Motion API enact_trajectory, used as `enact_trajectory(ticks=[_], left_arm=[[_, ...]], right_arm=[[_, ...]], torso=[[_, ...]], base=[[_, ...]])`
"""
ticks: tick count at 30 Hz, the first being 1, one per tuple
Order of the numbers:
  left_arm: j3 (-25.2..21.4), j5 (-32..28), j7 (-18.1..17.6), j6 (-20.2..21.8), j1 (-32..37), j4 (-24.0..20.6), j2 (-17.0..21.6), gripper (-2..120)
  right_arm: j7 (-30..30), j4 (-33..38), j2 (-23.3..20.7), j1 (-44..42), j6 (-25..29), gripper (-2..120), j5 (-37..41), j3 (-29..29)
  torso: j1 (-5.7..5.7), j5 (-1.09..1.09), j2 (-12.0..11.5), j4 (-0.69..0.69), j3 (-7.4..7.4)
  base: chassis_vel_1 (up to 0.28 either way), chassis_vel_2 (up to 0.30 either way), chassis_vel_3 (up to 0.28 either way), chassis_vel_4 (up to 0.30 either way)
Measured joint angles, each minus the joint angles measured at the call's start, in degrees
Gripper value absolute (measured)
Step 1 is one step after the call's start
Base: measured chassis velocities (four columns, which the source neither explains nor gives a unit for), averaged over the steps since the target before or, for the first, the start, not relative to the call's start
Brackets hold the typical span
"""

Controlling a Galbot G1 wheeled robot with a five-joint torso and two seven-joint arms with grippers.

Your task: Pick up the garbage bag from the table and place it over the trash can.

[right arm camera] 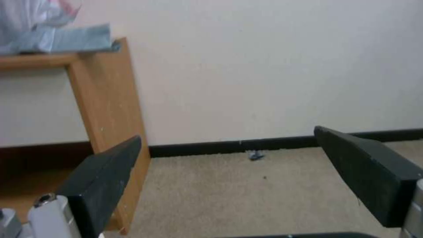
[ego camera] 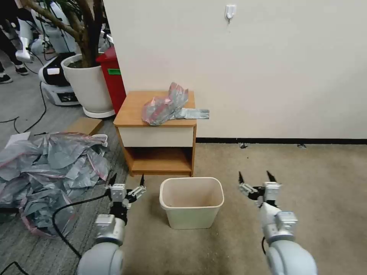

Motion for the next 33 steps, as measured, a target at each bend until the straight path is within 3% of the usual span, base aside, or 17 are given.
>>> enact_trajectory(ticks=[2,5,16,18,24,27,33], left_arm=[[-0.38,-3.27,-0.44,0.8,2.64,-3.46,1.39,100],[-0.37,-4.7,-0.51,-0.54,3.59,-3.91,2.22,100],[-0.4,-5.37,0.36,-4.91,4.1,-2.25,3.56,100],[-0.4,-5.54,0.35,-5.87,4.26,-1.88,3.62,100],[-0.52,-5.54,0.35,-7.44,4.62,-0.91,3.55,100],[-0.89,-5.53,0.33,-8.07,4.77,-0.43,3.5,100],[-1.18,-7.07,0.28,-10.67,4.49,0.75,3.58,100]], right_arm=[[0.78,4.43,-0.15,-1.76,-3.74,100,2.14,1.33],[2.15,8.65,-0.31,-3.61,-6.14,100,4.9,2.28],[3.92,7.22,-0.78,-3.74,2.3,100,9.33,-0.79],[5.01,5.15,-0.8,-2.71,5.87,100,10.02,-2.26],[7.17,2.59,-1.53,-0.74,8.46,100,13.78,-5.56],[9.09,1.54,-2.1,1.09,8.5,100,17.27,-7.44],[15.48,-3.07,-3.93,9.04,8.86,100,34.59,-11.97]], torso=[[0.0,0.03,0.0,0.01,0.0],[0.0,-0.04,0.0,-0.01,0.0],[0.0,0.0,0.0,0.0,0.0],[0.0,0.0,0.0,0.0,0.0],[0.0,-0.01,0.0,0.0,0.0],[0.0,0.0,0.0,0.0,0.0],[0.0,0.0,0.0,0.0,0.01]], base=[[0.0,0.0,0.0,0.0],[0.0,0.0,0.0,0.0],[0.0,0.0,0.0,0.0],[0.0,0.0,0.0,0.0],[0.0,0.0,0.0,0.0],[0.0,0.0,0.0,0.0],[0.0,0.0,0.0,0.0]])
